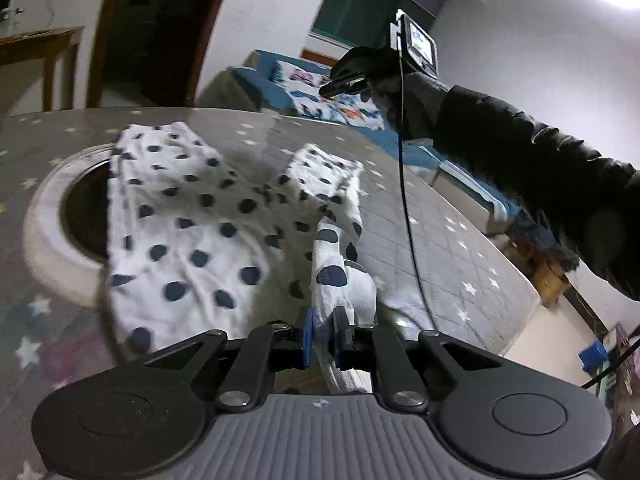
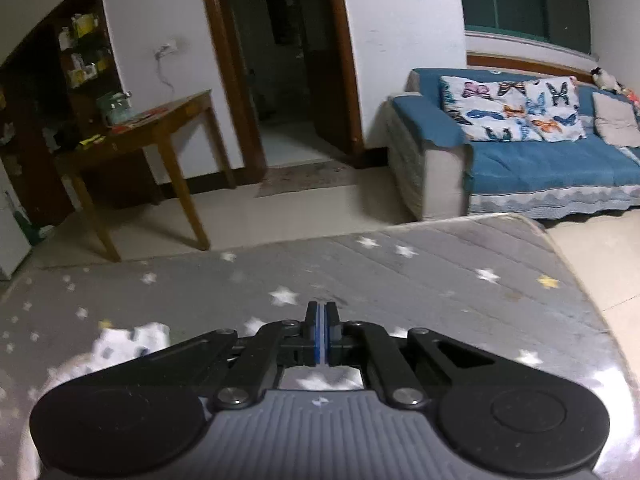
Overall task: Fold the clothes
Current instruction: 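Fold one trouser leg onto the other with the left tool while the right tool holds the waistband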
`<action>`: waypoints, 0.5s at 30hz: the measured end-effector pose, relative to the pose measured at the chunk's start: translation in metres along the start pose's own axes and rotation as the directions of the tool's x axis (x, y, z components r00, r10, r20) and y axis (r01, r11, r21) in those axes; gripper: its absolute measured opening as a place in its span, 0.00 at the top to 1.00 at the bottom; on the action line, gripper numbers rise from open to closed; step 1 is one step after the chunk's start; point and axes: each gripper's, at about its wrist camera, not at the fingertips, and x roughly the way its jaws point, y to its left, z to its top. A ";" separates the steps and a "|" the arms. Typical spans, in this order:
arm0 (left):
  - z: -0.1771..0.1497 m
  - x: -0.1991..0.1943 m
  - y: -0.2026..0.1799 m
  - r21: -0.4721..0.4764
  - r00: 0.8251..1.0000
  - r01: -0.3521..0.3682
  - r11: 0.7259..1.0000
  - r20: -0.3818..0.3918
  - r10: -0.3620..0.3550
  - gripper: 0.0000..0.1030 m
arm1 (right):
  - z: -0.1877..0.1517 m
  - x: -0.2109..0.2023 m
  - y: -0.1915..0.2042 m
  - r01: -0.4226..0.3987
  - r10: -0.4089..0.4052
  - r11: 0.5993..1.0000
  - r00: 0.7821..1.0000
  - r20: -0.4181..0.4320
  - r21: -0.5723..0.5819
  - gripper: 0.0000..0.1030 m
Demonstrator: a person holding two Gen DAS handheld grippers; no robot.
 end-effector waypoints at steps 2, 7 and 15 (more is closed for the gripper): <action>-0.002 -0.005 0.004 -0.013 1.000 -0.005 1.000 0.006 0.005 0.89 | -0.003 0.007 0.008 0.025 -0.025 1.000 1.000 -0.012 -0.020 0.98; -0.004 -0.007 0.007 -0.010 1.000 0.016 1.000 0.009 -0.016 0.89 | -0.030 0.022 -0.013 0.098 -0.097 0.995 0.990 -0.102 0.002 0.92; -0.007 -0.001 0.008 0.001 1.000 0.017 1.000 -0.007 -0.017 0.88 | -0.076 0.020 -0.077 0.215 -0.199 0.974 0.960 -0.195 0.064 0.77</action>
